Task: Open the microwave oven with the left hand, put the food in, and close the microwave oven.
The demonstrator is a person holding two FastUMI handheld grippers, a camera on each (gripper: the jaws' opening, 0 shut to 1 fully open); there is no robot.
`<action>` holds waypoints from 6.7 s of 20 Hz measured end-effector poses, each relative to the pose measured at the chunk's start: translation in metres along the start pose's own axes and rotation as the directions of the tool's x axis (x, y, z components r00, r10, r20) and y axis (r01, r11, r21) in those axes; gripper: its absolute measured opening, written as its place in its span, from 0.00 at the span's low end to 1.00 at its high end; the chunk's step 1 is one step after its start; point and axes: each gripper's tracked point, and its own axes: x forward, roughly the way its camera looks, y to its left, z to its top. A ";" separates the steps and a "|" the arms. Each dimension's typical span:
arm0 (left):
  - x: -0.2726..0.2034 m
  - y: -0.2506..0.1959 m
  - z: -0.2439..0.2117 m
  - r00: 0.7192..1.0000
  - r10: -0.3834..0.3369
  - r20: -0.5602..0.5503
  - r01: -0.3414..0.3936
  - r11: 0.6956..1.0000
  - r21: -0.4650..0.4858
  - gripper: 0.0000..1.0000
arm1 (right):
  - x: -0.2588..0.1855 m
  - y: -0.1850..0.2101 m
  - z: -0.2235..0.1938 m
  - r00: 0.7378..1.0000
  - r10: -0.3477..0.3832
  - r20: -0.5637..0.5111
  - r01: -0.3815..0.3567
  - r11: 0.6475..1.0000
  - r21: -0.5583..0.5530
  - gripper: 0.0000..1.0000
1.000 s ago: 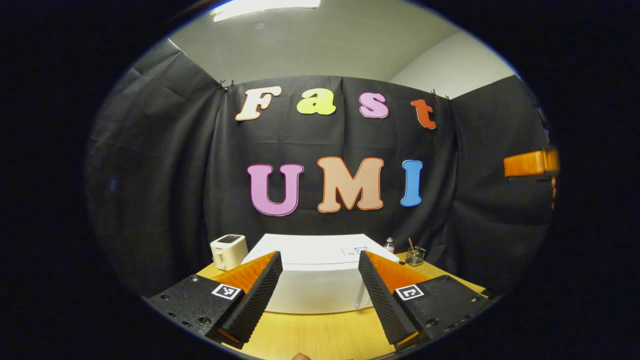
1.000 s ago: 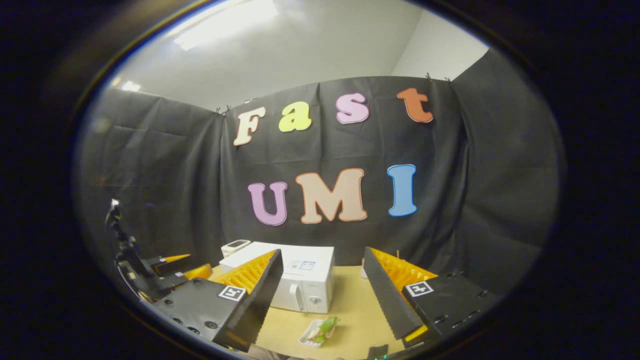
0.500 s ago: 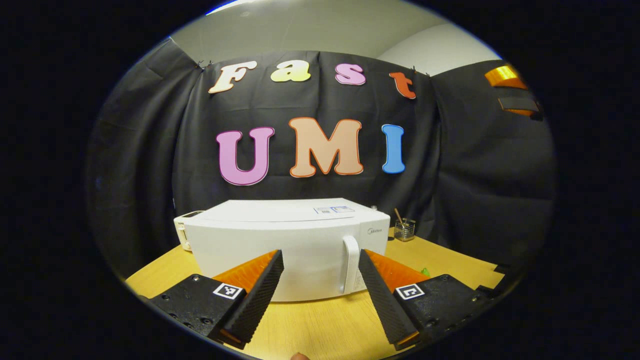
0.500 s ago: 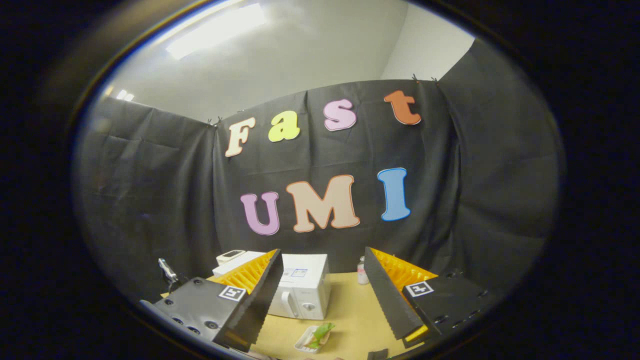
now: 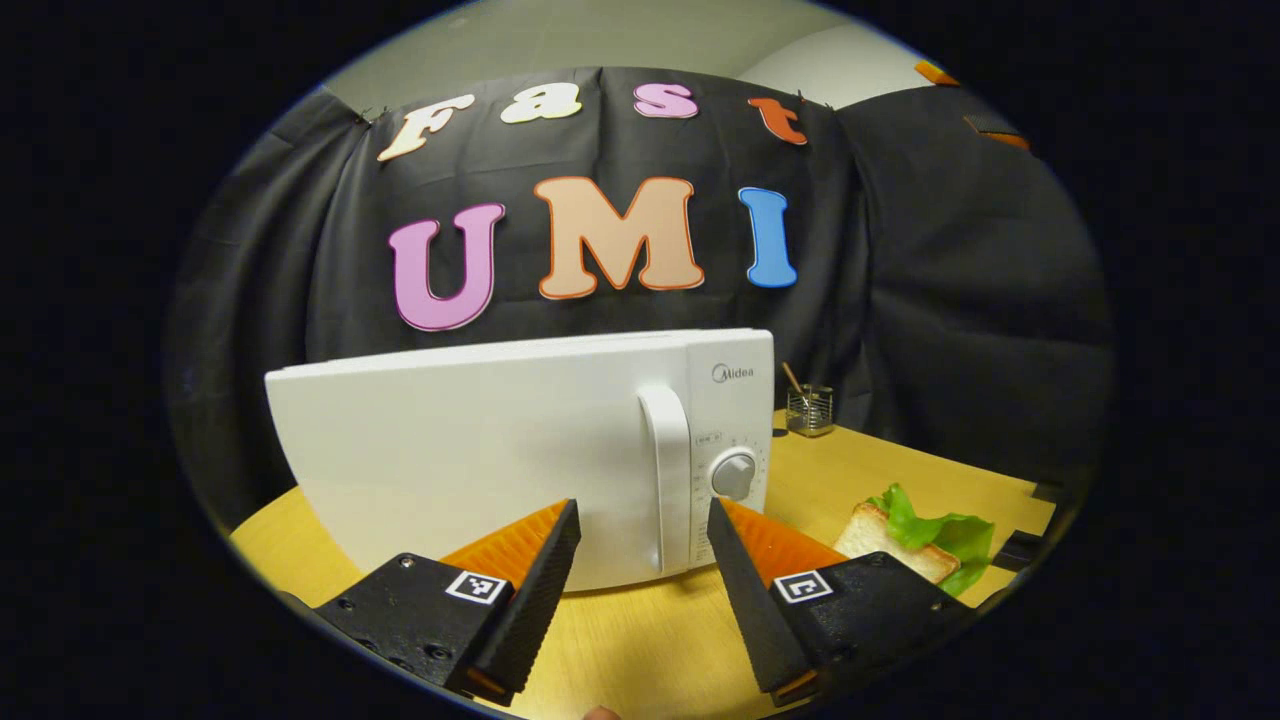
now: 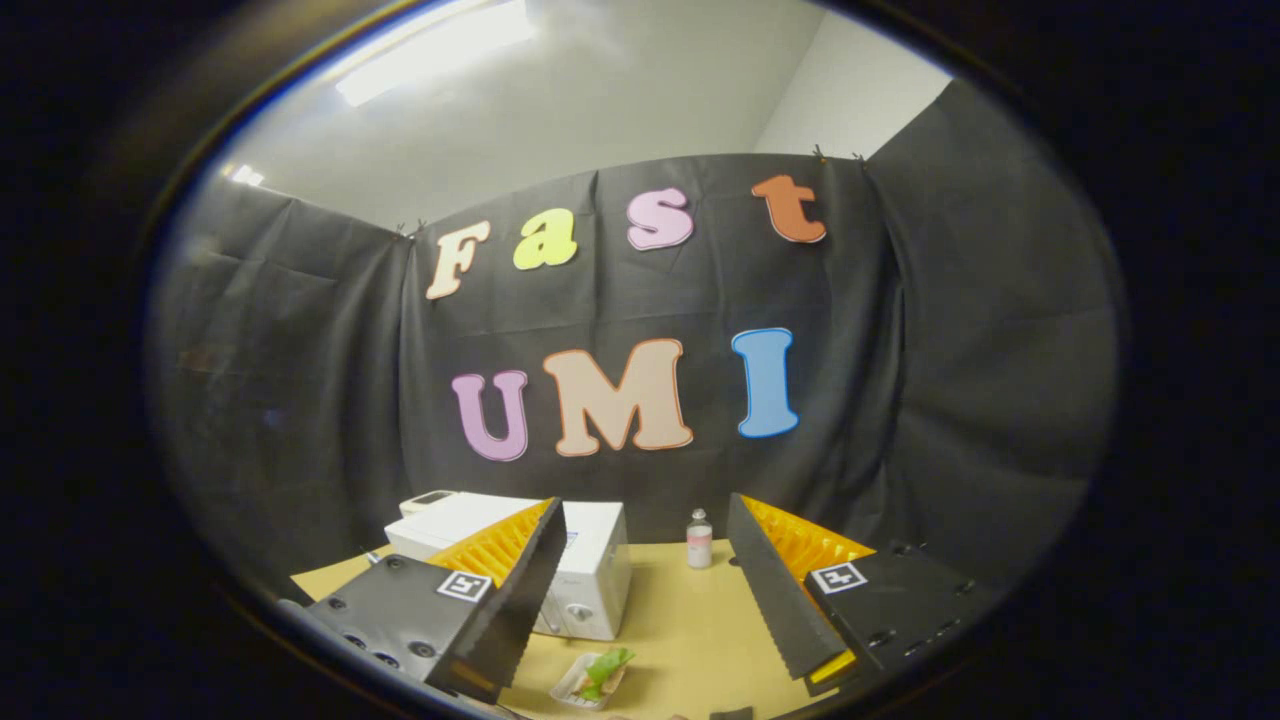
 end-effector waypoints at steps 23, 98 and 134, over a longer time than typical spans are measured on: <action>0.053 -0.006 -0.033 0.994 0.018 -0.107 -0.022 0.999 -0.041 0.26 | 0.035 -0.002 -0.075 0.995 0.053 -0.084 -0.053 0.999 -0.005 0.91; -0.429 0.350 0.025 0.605 0.795 0.039 -0.778 0.601 -0.184 0.99 | -0.004 0.025 -0.283 0.840 0.136 -0.526 -0.068 0.987 0.145 1.00; -0.369 0.343 0.046 0.716 0.685 0.135 -0.663 0.728 -0.176 0.95 | 0.021 0.051 -0.361 0.699 0.138 -0.702 0.024 0.976 0.217 0.22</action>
